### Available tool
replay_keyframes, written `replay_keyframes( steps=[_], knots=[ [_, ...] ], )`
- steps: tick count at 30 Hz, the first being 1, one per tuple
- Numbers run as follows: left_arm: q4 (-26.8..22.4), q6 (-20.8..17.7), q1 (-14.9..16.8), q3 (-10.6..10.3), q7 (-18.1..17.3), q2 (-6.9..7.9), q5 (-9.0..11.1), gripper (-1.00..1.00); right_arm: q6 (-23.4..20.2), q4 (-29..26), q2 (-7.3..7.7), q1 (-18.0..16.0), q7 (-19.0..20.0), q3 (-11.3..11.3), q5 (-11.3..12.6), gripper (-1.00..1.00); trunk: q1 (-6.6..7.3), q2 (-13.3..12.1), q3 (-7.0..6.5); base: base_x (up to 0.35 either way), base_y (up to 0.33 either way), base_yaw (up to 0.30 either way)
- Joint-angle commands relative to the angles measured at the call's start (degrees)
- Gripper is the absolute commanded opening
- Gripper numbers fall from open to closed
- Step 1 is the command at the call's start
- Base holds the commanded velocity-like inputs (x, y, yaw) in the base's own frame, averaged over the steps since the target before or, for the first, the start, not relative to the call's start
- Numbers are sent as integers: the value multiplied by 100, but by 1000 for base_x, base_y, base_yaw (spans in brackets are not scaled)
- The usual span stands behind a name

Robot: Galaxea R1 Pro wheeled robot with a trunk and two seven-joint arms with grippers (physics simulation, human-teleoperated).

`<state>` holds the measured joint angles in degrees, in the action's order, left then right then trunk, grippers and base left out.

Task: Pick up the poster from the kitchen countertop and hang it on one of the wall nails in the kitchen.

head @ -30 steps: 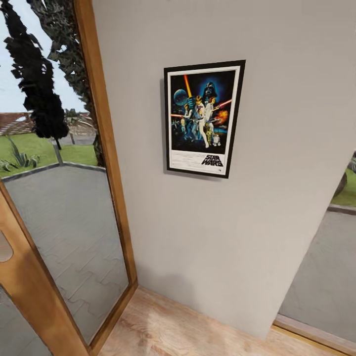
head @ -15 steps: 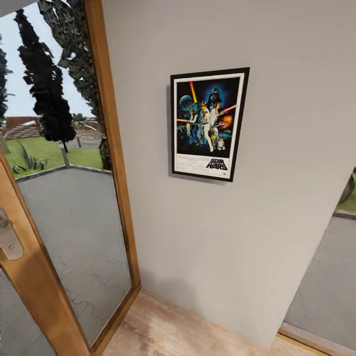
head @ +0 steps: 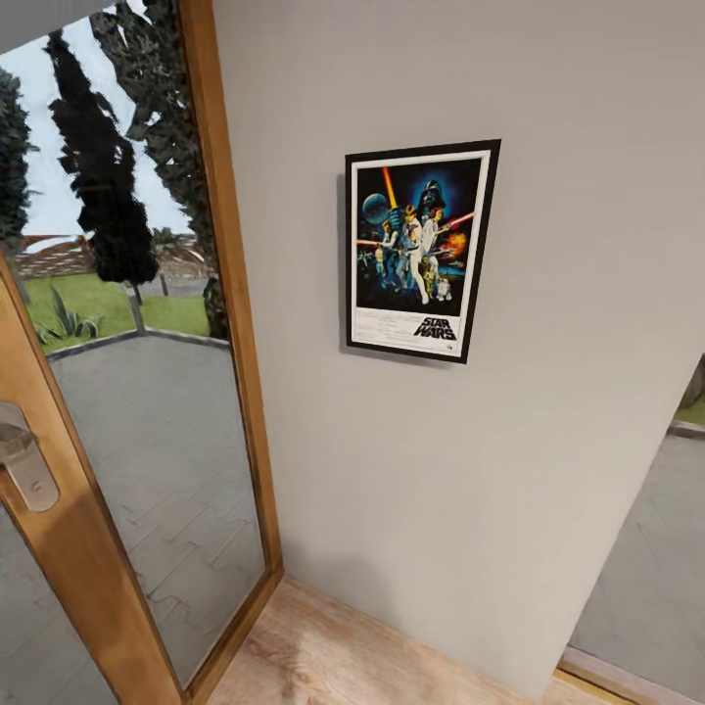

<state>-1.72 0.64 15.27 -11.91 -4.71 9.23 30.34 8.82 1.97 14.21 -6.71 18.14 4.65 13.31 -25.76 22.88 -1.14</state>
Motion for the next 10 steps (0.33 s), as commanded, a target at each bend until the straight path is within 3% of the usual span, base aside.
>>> replay_keyframes(
  steps=[1, 10],
  knots=[
    [5, 7, 2, -48, -21, -3, 60, 100, 23, 21, -2, -6, 36, 44, 19, 100, -2, 4, 2, 0, 0, 4],
    [-2, 7, 2, -52, -23, -57, 60, 100, 23, 20, -14, -6, 38, 45, 31, 100, -2, 4, 1, 0, 0, 1]
  ],
)
